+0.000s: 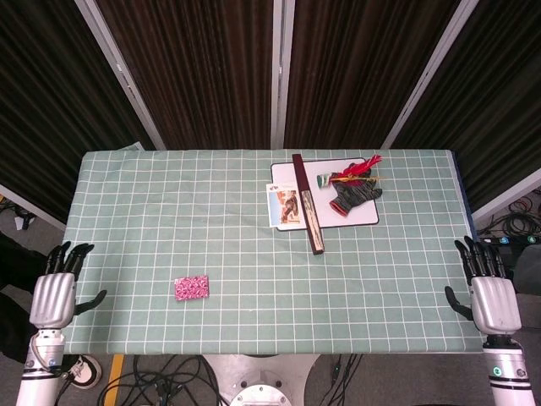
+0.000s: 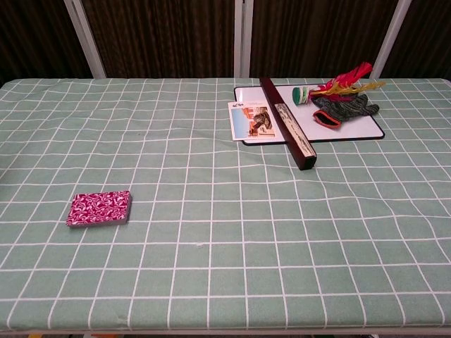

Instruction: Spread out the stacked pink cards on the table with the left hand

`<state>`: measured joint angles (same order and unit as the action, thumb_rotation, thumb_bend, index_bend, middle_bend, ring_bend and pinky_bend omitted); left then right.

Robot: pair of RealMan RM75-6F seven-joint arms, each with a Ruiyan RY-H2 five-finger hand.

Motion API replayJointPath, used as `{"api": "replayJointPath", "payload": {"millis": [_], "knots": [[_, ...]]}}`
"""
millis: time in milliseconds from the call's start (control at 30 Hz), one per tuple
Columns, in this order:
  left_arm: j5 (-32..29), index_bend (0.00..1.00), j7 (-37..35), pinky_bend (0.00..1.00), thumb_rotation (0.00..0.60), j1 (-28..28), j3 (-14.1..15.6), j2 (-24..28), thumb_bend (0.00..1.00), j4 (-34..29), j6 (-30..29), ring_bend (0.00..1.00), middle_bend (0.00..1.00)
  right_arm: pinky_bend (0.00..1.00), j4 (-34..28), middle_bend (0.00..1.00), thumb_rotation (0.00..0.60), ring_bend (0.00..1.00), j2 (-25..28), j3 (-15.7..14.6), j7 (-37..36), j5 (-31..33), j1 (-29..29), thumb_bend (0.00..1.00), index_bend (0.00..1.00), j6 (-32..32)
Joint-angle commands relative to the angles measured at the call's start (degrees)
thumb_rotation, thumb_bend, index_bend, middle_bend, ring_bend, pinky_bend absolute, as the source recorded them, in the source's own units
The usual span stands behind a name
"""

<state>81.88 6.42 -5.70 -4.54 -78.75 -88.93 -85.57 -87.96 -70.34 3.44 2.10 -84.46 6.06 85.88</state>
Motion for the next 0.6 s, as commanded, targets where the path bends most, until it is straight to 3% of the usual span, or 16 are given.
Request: {"api": "replayJointPath", "payload": {"millis": [33, 600], "knots": [[-0.6, 0.14, -0.4, 0.07, 0.600, -0.1, -0.4, 0.1, 0.16, -0.4, 0.3, 0.02, 0.13, 0.00, -0.4, 0.00, 0.600, 0.00, 0.4, 0.3, -0.2, -0.1, 0.0, 0.24, 0.00, 0.1], [2.9, 0.14, 3.0, 0.08, 0.600, -1.8, 1.8, -1.0, 0.16, -1.7, 2.3, 0.02, 0.13, 0.00, -2.1, 0.00, 0.600, 0.00, 1.3, 0.8, -1.1, -0.2, -0.6, 0.29, 0.00, 0.2]]}}
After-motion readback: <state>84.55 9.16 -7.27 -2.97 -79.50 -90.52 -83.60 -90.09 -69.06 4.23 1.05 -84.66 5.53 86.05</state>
